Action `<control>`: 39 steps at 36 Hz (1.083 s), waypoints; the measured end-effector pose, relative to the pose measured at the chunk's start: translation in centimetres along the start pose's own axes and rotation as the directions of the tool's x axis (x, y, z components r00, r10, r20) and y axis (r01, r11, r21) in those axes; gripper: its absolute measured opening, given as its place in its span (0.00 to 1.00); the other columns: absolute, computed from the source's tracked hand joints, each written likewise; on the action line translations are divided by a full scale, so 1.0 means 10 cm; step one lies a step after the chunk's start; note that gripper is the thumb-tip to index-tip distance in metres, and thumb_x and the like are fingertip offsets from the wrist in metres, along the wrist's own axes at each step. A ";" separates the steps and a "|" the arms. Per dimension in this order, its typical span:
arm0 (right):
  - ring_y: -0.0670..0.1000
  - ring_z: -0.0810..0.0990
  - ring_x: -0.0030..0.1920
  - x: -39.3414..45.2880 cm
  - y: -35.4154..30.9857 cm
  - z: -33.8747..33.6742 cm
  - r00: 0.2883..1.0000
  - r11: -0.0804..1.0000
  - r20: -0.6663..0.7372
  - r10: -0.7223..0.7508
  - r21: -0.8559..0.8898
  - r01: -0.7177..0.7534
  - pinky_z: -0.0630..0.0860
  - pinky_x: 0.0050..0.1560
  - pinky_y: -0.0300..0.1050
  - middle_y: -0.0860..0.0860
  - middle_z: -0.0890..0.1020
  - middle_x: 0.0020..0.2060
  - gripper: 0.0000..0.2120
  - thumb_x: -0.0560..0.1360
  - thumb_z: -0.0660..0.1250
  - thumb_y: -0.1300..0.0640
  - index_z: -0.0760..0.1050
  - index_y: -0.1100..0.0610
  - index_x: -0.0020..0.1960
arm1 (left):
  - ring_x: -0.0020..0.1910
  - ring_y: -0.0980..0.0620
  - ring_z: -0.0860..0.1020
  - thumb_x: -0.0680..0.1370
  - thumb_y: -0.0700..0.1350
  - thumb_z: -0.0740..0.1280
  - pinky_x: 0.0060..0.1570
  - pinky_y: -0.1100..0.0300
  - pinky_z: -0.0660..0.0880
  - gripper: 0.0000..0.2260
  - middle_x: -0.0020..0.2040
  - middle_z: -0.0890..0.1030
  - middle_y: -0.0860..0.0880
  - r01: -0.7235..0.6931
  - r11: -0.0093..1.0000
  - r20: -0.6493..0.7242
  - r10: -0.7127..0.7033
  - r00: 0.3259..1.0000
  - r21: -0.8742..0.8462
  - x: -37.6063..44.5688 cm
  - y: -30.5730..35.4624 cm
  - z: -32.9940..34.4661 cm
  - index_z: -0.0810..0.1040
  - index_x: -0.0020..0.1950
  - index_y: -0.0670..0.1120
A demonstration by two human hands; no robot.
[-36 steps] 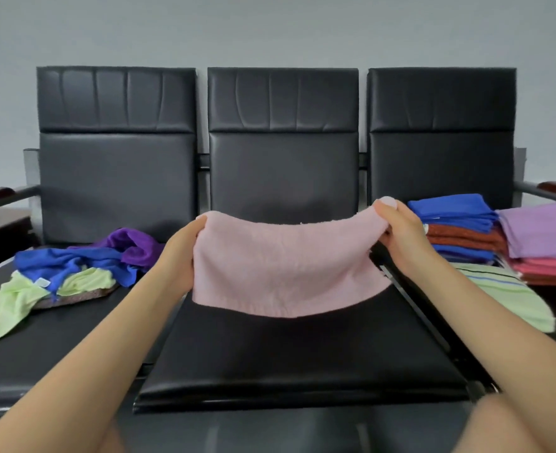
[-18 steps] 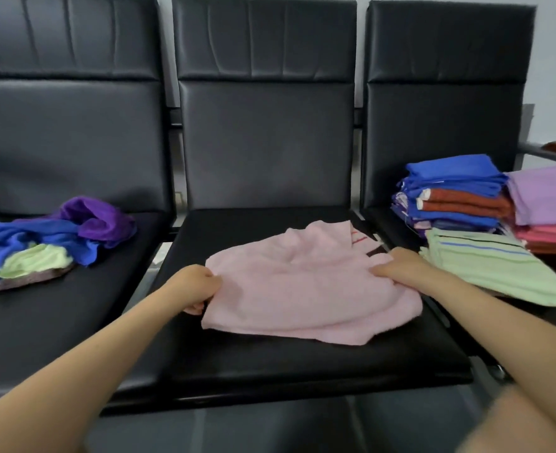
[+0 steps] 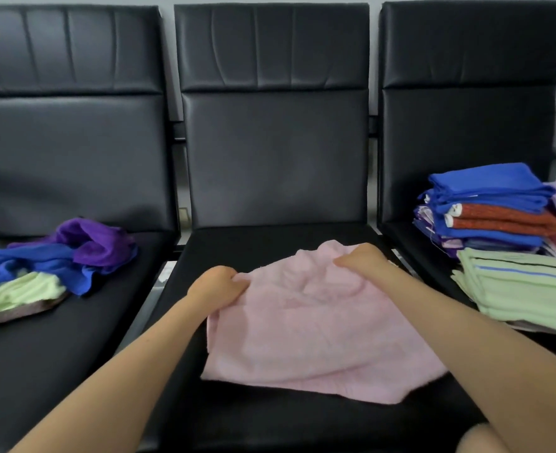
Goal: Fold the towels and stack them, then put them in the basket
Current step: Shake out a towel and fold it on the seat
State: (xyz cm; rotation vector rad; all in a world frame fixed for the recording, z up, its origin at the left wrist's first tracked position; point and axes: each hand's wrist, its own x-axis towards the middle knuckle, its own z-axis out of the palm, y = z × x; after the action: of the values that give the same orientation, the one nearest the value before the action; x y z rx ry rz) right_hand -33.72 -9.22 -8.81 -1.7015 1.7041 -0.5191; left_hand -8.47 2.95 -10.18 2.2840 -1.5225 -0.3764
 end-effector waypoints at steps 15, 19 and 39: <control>0.49 0.70 0.40 -0.59 -0.26 -0.33 0.930 0.618 -0.263 -0.255 0.696 0.366 0.67 0.42 0.45 0.49 0.73 0.36 0.09 0.75 0.66 0.50 0.75 0.51 0.38 | 0.43 0.53 0.73 0.78 0.52 0.64 0.45 0.56 0.71 0.11 0.45 0.77 0.50 -0.253 0.493 -0.406 -0.232 0.884 -0.833 -0.41 0.13 -0.65 0.78 0.50 0.44; 0.48 0.69 0.37 -0.76 -0.12 -0.36 0.940 0.720 -0.178 -0.292 0.605 0.339 0.63 0.36 0.42 0.48 0.72 0.33 0.11 0.76 0.66 0.57 0.72 0.53 0.35 | 0.42 0.54 0.73 0.78 0.48 0.65 0.41 0.62 0.70 0.06 0.44 0.78 0.53 -0.225 0.604 -0.347 -0.090 0.934 -0.764 -0.58 0.10 -0.57 0.77 0.47 0.46; 0.51 0.78 0.55 -0.60 0.13 -0.09 0.973 0.967 -0.002 -0.230 -0.111 0.229 0.73 0.49 0.45 0.49 0.78 0.56 0.24 0.71 0.71 0.41 0.75 0.55 0.60 | 0.38 0.48 0.78 0.78 0.59 0.61 0.35 0.59 0.69 0.21 0.36 0.80 0.48 0.064 0.991 -0.047 -0.070 0.996 -0.120 -0.55 -0.10 -0.32 0.78 0.41 0.42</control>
State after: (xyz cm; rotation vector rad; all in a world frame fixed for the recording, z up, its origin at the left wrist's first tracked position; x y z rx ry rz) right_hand -35.70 -3.35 -8.05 -1.9934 1.5792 -0.5520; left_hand -8.44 8.88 -7.62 2.2390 -1.3639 -0.4128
